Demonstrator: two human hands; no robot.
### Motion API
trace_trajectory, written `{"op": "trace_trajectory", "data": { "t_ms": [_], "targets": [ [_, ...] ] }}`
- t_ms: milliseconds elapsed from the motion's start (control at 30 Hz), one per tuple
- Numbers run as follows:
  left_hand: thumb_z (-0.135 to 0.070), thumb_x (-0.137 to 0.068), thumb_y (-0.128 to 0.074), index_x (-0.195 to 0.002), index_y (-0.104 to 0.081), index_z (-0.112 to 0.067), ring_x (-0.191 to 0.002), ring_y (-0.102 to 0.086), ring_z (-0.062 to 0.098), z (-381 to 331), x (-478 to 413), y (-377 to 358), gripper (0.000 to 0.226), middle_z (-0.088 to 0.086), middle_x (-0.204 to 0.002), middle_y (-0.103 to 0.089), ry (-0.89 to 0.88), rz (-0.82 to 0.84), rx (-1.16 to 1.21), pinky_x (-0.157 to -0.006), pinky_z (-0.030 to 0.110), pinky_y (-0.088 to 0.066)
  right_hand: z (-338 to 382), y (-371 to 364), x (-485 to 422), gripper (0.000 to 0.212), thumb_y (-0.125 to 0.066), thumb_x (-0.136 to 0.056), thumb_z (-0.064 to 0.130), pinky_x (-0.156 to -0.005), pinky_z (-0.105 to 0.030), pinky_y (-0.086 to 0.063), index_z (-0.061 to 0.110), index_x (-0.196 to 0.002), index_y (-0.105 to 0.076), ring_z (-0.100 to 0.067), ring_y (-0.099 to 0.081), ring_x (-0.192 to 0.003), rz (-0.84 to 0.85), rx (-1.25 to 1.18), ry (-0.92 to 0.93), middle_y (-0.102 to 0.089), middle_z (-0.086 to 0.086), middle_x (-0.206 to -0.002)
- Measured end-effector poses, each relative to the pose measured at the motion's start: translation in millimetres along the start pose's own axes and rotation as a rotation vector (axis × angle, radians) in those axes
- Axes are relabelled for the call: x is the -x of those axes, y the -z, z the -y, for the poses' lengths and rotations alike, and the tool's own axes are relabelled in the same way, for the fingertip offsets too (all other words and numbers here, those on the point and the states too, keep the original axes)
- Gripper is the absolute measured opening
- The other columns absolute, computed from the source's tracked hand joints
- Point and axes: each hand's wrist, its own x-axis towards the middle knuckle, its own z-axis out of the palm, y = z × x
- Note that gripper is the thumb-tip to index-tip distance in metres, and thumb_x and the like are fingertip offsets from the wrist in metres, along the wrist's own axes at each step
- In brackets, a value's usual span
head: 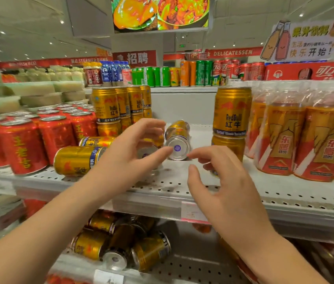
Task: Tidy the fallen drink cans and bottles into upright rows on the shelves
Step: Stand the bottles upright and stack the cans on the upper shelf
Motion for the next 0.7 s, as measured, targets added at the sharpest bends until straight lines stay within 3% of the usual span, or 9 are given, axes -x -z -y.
{"op": "trace_trajectory", "data": {
  "t_ms": [67,133,233,333,400,533,700],
  "targets": [
    [-0.047,-0.092,-0.065,-0.137,-0.052,-0.03,-0.121,-0.054,0.0,13,-2,20,0.051,-0.016,-0.129,-0.058,-0.067,0.017,-0.298,-0.101,0.023,-0.048,7,-21,-8,0.029,-0.056,-0.093,0.035,-0.092,-0.015,-0.044,0.033,-0.122,-0.056,0.0,-0.051,-0.112,0.056,0.032,-0.037,-0.052,0.022,-0.114],
    [-0.05,-0.093,-0.06,-0.143,-0.047,-0.027,-0.121,-0.052,0.011,23,-7,29,0.057,-0.007,-0.134,-0.054,-0.114,0.093,-0.623,-0.1,0.029,-0.045,10,-40,-18,0.038,-0.057,-0.092,0.036,-0.095,-0.019,-0.045,0.031,-0.129,-0.052,-0.001,-0.049,-0.111,0.081,0.08,-0.091,-0.05,0.017,-0.119],
    [-0.063,-0.095,-0.043,-0.132,-0.05,-0.023,-0.109,-0.056,0.023,34,-20,31,0.055,0.002,-0.122,-0.058,-0.155,0.187,-0.966,-0.088,0.037,-0.046,12,-64,-31,0.055,-0.06,-0.092,0.036,-0.106,-0.032,-0.041,0.03,-0.144,-0.041,-0.01,-0.045,-0.125,0.098,0.194,-0.194,-0.044,0.006,-0.135],
    [-0.074,-0.093,-0.028,-0.111,-0.052,-0.023,-0.102,-0.059,0.027,41,-35,30,0.06,0.006,-0.11,-0.062,-0.097,0.238,-1.001,-0.077,0.04,-0.044,9,-77,-47,0.056,-0.051,-0.099,0.04,-0.112,-0.045,-0.038,0.039,-0.151,-0.03,-0.024,-0.038,-0.139,0.11,0.288,-0.373,-0.034,-0.006,-0.153],
    [-0.079,-0.092,-0.021,-0.103,-0.049,-0.024,-0.09,-0.058,0.027,46,-46,27,0.063,0.008,-0.105,-0.065,-0.063,0.253,-0.989,-0.066,0.038,-0.039,6,-81,-63,0.05,-0.041,-0.104,0.041,-0.113,-0.045,-0.036,0.041,-0.152,-0.03,-0.025,-0.037,-0.141,0.075,0.266,-0.477,-0.036,-0.008,-0.155],
    [-0.077,-0.094,-0.017,-0.111,-0.059,-0.018,-0.087,-0.059,0.03,52,-61,19,0.074,0.009,-0.099,-0.065,0.045,0.28,-0.917,-0.061,0.036,-0.035,-1,-89,-91,0.049,-0.033,-0.105,0.045,-0.1,-0.046,-0.042,0.034,-0.153,-0.032,-0.034,-0.049,-0.127,0.026,0.305,-0.609,-0.046,-0.017,-0.147],
    [-0.077,-0.094,-0.016,-0.104,-0.063,-0.022,-0.08,-0.051,0.028,53,-75,18,0.073,0.002,-0.084,-0.052,0.126,0.299,-0.865,-0.061,0.035,-0.032,-18,-94,-113,0.064,-0.039,-0.098,0.059,-0.102,-0.043,-0.04,0.027,-0.153,-0.034,-0.032,-0.049,-0.133,0.079,0.281,-0.811,-0.047,-0.009,-0.151]
  ]
}}
